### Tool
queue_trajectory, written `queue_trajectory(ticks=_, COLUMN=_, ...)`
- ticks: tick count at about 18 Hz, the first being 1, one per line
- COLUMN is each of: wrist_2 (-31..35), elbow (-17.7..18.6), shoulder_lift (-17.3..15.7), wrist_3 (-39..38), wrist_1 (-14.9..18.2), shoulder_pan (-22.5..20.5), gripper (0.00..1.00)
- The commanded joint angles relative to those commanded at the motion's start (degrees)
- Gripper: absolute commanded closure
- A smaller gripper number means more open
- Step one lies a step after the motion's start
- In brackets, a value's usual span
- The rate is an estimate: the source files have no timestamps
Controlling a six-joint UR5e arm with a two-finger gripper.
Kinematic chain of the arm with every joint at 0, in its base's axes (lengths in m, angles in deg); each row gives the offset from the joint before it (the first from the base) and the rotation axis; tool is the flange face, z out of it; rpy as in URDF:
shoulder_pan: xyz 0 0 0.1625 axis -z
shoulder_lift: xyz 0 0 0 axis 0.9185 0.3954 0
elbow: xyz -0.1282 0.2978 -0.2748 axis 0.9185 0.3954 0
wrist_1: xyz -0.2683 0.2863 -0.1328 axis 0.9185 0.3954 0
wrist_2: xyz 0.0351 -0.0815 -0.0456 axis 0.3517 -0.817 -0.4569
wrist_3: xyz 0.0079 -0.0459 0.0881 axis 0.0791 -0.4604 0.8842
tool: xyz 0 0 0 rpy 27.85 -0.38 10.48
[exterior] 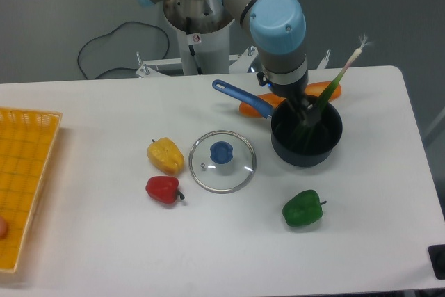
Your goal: Place the green onion in the pot
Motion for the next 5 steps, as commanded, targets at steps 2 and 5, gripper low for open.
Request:
queue_trajectory(ticks=2, wrist_2=0.4, elbow=-0.2, shoulder_lift=0.1, wrist_3=-1.0, wrist_1=-0.2, shoulder_pan=1.7, gripper=0.0)
queue_trajectory(ticks=5, wrist_2=-0.1, elbow=0.0, shoulder_lift=0.4, wrist_3=-4.5, wrist_1=-0.4, shoulder_pan=2.6, gripper=0.0)
